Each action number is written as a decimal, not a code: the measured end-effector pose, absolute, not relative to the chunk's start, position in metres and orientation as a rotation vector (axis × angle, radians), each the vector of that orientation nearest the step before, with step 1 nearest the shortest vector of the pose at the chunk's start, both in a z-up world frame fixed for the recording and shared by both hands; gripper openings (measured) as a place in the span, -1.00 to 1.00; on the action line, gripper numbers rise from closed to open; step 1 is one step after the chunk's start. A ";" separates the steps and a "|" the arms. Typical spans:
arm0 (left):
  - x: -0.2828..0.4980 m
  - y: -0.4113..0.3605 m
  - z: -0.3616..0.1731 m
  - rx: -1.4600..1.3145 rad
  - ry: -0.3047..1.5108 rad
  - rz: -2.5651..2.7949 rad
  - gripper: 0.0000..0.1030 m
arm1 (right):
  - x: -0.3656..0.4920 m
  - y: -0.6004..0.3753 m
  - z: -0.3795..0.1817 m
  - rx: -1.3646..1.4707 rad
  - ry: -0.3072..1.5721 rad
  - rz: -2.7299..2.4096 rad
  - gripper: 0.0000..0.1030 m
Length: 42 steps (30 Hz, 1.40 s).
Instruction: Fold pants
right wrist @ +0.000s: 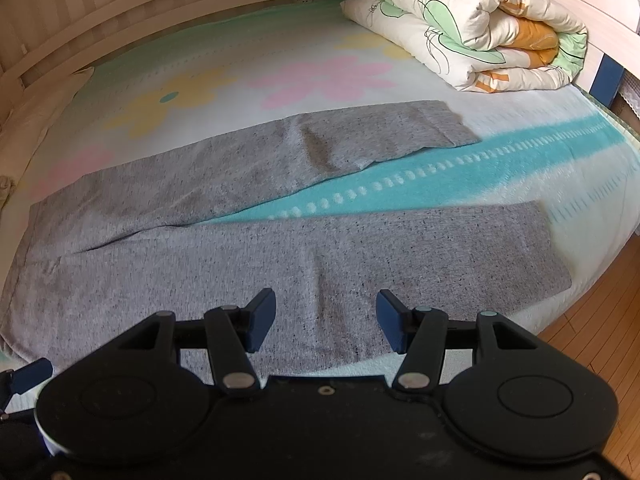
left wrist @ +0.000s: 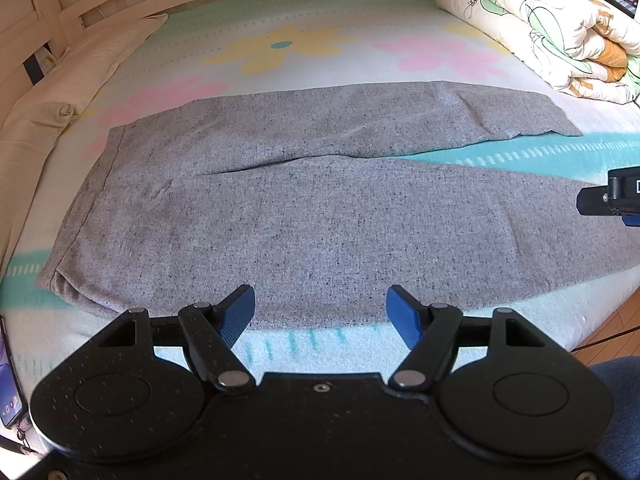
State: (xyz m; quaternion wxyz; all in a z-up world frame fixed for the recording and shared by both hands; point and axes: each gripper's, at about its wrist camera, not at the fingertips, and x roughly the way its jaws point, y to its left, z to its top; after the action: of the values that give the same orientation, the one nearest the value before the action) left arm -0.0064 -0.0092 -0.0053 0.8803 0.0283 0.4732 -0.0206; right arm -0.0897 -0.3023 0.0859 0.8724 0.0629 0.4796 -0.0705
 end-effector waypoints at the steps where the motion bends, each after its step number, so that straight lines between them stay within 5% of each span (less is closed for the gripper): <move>1: -0.006 -0.009 -0.005 0.058 0.985 -0.043 0.42 | -0.090 -0.303 0.086 0.131 1.002 -0.147 0.13; 42: 0.004 -0.010 -0.016 0.038 1.048 -0.076 0.34 | -0.084 -0.300 0.080 0.068 1.023 -0.173 0.13</move>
State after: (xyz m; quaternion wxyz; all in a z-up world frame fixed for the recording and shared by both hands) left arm 0.0043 -0.0096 -0.0156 0.8650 0.0182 0.5001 -0.0364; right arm -0.0838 -0.2999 0.0800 0.8678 0.0327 0.4889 -0.0829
